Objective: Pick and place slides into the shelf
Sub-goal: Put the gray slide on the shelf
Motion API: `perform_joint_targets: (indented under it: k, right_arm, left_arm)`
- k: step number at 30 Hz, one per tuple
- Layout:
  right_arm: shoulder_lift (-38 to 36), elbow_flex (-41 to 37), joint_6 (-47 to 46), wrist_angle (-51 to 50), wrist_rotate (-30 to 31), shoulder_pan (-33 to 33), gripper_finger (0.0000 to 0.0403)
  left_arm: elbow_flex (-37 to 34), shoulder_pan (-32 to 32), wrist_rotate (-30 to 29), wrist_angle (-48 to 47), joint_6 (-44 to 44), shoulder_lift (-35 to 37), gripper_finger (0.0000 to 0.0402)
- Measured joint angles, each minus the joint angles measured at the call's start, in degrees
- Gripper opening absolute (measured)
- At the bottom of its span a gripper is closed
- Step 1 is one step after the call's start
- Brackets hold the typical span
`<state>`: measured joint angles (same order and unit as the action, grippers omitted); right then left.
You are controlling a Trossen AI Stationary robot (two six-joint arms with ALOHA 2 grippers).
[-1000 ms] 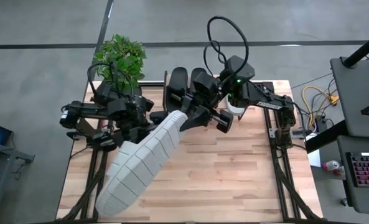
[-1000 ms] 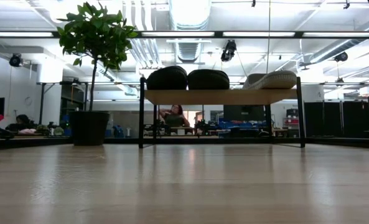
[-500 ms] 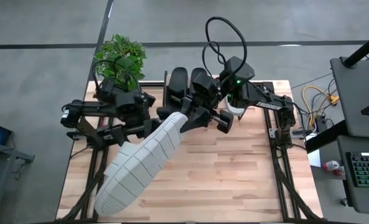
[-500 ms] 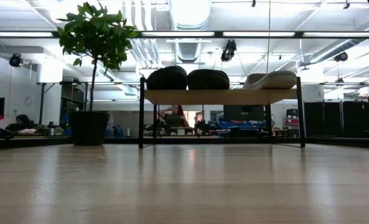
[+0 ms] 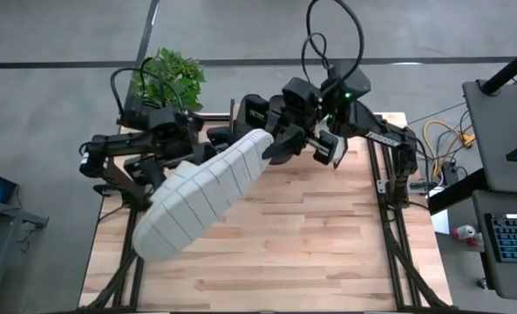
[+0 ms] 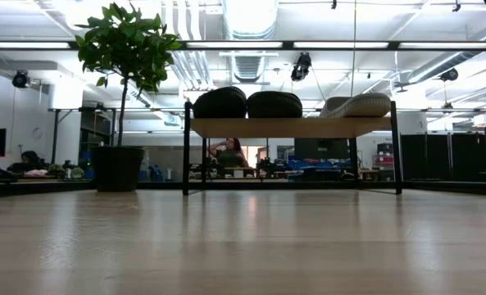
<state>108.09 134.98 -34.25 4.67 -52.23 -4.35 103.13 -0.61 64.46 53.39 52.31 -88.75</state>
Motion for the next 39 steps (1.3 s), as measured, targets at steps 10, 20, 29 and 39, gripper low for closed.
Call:
perform_joint_targets:
  k: [10, 20, 29, 39]
  right_arm:
    - [-0.93, 0.0, 0.94, -7.65, -4.46, -4.32, 0.0045]
    - [-6.0, 0.02, 10.98, -25.49, -5.28, -12.61, 0.0045]
    - [-7.7, 0.0, 11.73, -26.92, -5.58, -14.58, 0.0045]
    - [-5.4, -0.09, 13.14, -27.24, -7.33, -12.4, 0.0045]
  left_arm:
    - [0.02, -5.19, 1.87, -0.06, 6.29, 1.41, 0.0248]
    - [-0.15, -18.14, 6.99, -2.02, 13.72, 5.08, 0.0248]
    - [-0.42, -25.84, 6.93, -5.99, 12.75, 5.1, 0.0248]
    - [-0.37, -24.59, 1.12, -5.44, 9.63, -0.05, 0.0247]
